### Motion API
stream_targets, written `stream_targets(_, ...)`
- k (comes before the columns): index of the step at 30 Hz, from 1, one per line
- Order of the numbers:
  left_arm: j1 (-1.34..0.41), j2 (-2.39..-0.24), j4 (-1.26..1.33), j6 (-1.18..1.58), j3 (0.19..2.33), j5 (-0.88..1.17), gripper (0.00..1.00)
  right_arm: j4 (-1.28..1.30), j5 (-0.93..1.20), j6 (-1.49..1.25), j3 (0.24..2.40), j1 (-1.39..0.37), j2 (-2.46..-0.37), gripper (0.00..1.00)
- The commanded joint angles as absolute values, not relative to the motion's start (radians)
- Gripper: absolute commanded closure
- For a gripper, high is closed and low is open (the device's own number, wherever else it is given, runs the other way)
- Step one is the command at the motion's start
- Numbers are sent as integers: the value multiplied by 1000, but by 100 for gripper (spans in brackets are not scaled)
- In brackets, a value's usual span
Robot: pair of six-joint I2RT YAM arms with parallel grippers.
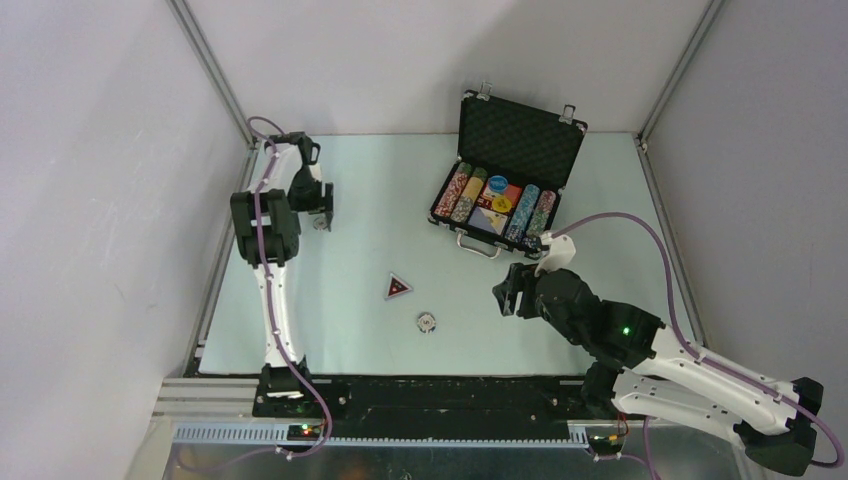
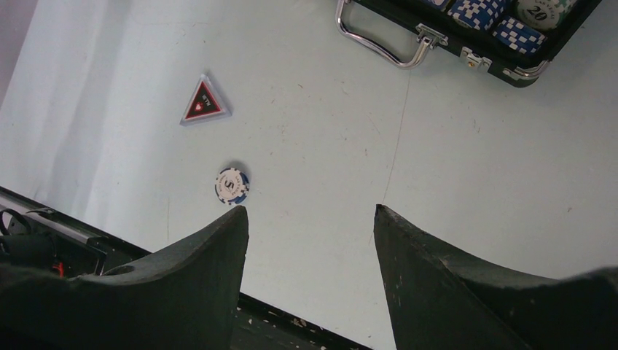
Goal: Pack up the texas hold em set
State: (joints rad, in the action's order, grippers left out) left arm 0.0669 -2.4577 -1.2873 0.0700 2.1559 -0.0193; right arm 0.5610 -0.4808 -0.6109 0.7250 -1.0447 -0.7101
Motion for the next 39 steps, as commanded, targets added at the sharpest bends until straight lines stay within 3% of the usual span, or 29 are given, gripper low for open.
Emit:
stream_targets(1,48,-2517,-1302,47,2194,-86,17,562,-487,-616,726,-1036,-696,32)
stream_targets(28,52,-2559,-1271,29,2300,-73,26,557,-457,-600,706,-998,-690,31)
stream_targets(31,53,-2556,-1267,28,2299,-74,42,554,-453,-599,702,-995,-687,31)
stream_targets(39,52,-2556,-1268,36,2291,-86,44,547,-443,-601,699,-989,-687,31)
